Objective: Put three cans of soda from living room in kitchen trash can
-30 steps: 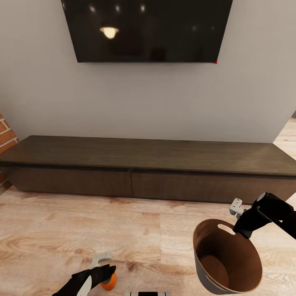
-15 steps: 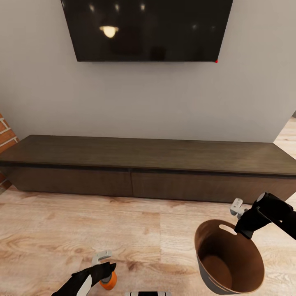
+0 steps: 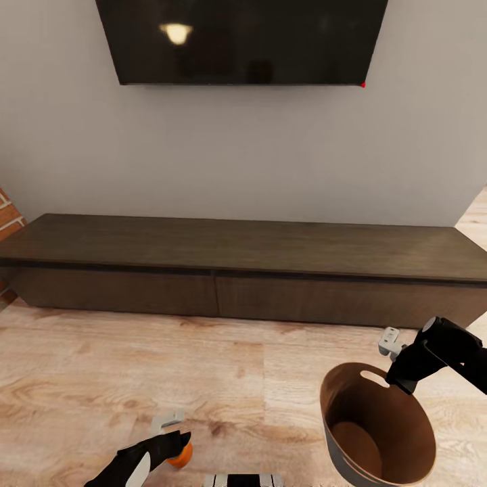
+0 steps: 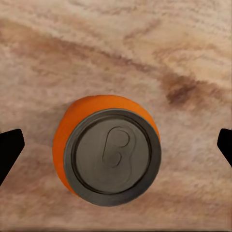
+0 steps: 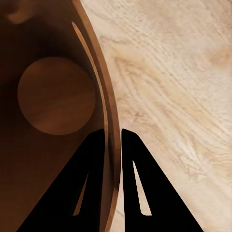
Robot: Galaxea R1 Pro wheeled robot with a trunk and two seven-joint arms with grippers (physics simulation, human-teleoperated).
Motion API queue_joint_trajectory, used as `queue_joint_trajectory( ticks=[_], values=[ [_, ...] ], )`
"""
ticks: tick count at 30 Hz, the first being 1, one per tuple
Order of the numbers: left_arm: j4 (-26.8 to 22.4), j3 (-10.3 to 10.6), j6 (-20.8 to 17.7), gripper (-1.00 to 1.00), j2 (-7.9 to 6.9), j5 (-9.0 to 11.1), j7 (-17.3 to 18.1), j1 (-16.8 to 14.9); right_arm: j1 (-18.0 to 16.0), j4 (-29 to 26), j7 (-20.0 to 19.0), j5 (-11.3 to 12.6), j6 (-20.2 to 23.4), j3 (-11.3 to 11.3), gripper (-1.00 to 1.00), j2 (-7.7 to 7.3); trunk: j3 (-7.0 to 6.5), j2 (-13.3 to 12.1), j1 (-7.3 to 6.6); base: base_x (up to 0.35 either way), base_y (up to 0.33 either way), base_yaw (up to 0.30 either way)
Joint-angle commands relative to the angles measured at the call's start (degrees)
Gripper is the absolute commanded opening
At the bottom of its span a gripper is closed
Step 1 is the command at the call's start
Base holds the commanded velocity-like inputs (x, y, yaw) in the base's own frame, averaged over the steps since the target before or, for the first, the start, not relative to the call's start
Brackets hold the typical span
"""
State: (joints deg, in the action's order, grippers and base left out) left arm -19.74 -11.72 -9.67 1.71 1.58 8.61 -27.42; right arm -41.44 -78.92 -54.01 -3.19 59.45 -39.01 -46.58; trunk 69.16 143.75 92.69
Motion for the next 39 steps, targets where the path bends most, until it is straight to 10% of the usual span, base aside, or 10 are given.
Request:
queue_joint_trajectory(
  ticks=[1,39],
  values=[
    [0.0,0.0,0.0,1.0,-0.01,0.0,0.0,0.0,0.0,0.0,-0.3,1.0,0.5,0.0,-1.0,0.0,0.22,0.0,0.02,0.0,0.0,0.0],
    [-1.1,0.0,0.1,1.0,0.09,0.0,0.1,0.0,0.0,0.0,-0.3,0.9,0.5,0.0,-1.0,0.0,2.88,0.2,0.33,0.0,0.0,0.0]
  ],
)
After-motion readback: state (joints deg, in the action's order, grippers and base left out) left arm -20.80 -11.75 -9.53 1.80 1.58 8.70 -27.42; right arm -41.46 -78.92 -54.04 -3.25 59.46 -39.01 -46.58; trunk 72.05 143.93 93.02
